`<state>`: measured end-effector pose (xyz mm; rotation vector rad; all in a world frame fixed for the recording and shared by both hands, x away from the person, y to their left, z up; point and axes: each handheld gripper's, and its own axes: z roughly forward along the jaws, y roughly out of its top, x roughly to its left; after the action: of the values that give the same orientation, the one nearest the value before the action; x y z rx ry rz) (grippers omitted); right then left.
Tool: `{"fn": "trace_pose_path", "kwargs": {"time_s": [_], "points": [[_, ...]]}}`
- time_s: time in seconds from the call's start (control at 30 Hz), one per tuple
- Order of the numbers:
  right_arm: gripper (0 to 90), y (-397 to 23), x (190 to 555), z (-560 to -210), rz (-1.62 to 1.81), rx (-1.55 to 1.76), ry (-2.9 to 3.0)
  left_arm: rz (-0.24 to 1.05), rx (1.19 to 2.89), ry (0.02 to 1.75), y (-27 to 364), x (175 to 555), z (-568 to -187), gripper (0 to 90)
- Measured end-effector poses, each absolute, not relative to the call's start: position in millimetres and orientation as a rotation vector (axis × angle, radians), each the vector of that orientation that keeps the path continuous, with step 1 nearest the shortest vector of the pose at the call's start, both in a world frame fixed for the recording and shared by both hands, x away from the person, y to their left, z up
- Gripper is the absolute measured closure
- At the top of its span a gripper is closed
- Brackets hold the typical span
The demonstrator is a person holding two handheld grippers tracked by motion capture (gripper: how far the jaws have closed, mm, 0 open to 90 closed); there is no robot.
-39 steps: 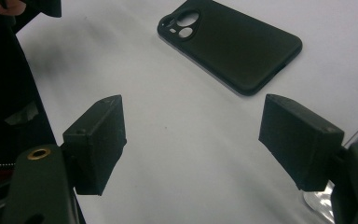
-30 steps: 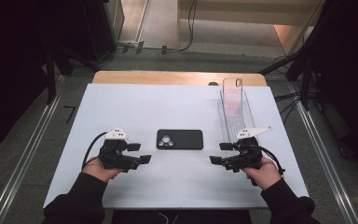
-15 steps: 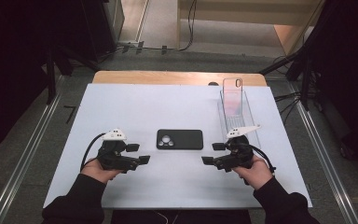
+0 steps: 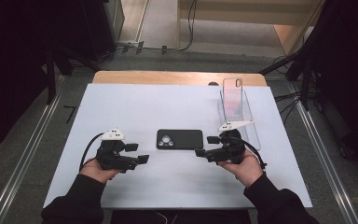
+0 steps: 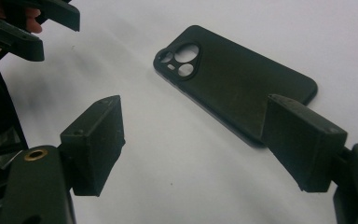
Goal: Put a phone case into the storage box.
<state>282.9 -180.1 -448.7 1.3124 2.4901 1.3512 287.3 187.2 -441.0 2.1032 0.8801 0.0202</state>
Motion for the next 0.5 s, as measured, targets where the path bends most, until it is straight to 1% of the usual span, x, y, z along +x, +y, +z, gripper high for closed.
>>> {"fn": "trace_pose_path", "kwargs": {"time_s": [0.5], "points": [[19.9, -140.5, 292.5, -451.5, 1.350, 1.259, 2.548, 0.025, 2.091, 0.890, 190.4, 287.6, -439.5, 30.5]]}}
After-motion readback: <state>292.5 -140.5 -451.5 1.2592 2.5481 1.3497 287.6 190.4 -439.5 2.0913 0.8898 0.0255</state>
